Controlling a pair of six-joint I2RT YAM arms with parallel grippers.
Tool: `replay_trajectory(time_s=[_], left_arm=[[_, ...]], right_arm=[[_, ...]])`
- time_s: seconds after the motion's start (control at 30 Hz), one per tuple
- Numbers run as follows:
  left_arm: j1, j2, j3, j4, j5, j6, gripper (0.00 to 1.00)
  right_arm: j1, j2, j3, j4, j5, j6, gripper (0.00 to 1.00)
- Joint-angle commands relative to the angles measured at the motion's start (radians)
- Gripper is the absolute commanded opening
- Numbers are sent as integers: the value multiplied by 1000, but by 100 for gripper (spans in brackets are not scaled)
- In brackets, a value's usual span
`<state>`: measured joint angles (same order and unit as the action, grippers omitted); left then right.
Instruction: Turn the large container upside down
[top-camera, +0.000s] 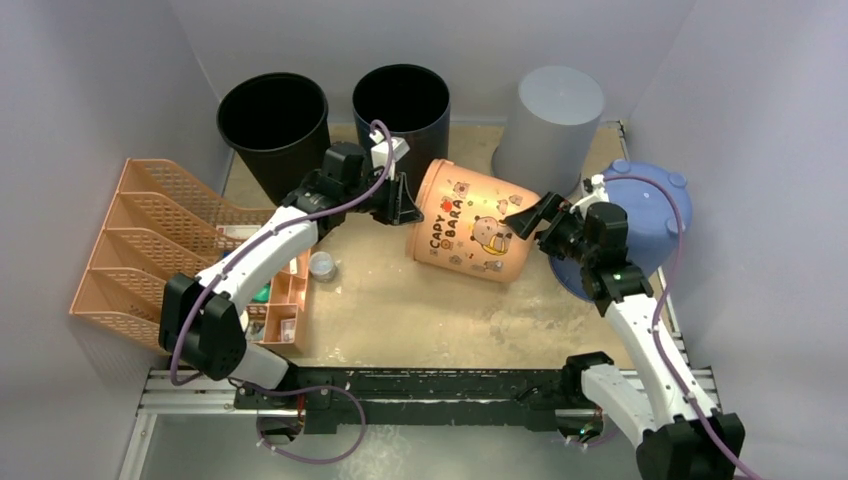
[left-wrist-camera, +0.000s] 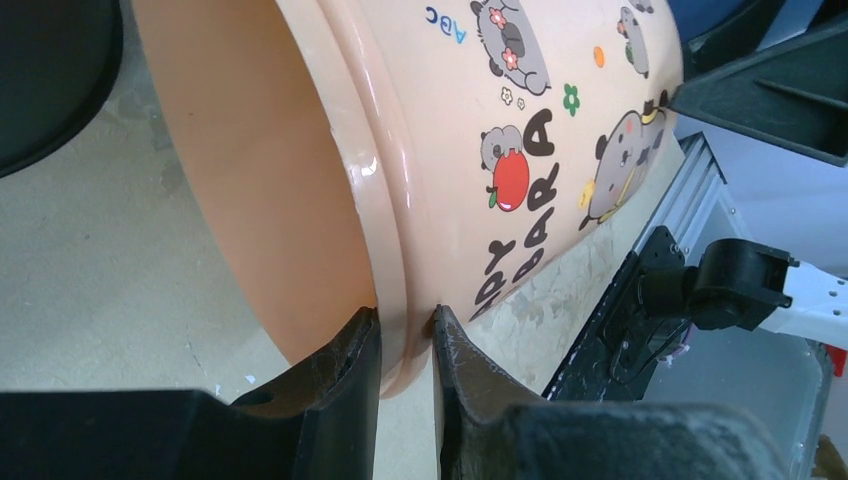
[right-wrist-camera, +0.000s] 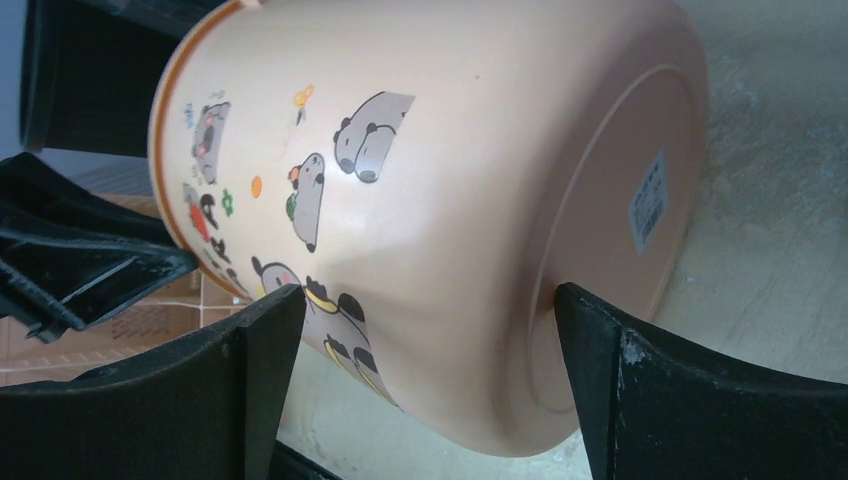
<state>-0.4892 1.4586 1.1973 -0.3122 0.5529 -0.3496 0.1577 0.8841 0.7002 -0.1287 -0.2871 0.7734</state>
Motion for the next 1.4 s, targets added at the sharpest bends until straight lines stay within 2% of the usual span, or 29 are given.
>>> replay_trajectory(time_s=[0.0,0.23,0.67,0.93,1.23,1.27,1.37], left_arm=[[-15,28,16,120,90,-61,0],[-18,60,8,239,140,-147,0],[-71,195,-69,465,149,-261,0],[-116,235,-72,480,124,-264,0],[-123,194,-163,515,99,-290,0],[-125,185,-177,514,87,-290,4],[-127,161,-212,503,44,-276,27]], right_arm=[[19,-93,117,91,-175,25,95],[19,-99,228,30,-226,14,94],[43,-22,258,-2,-296,-12,94],[88,58,330,12,-242,-24,94],[233,204,388,41,-123,-13,96],[235,217,390,44,-110,-9,96],[236,230,390,47,-79,-11,96]])
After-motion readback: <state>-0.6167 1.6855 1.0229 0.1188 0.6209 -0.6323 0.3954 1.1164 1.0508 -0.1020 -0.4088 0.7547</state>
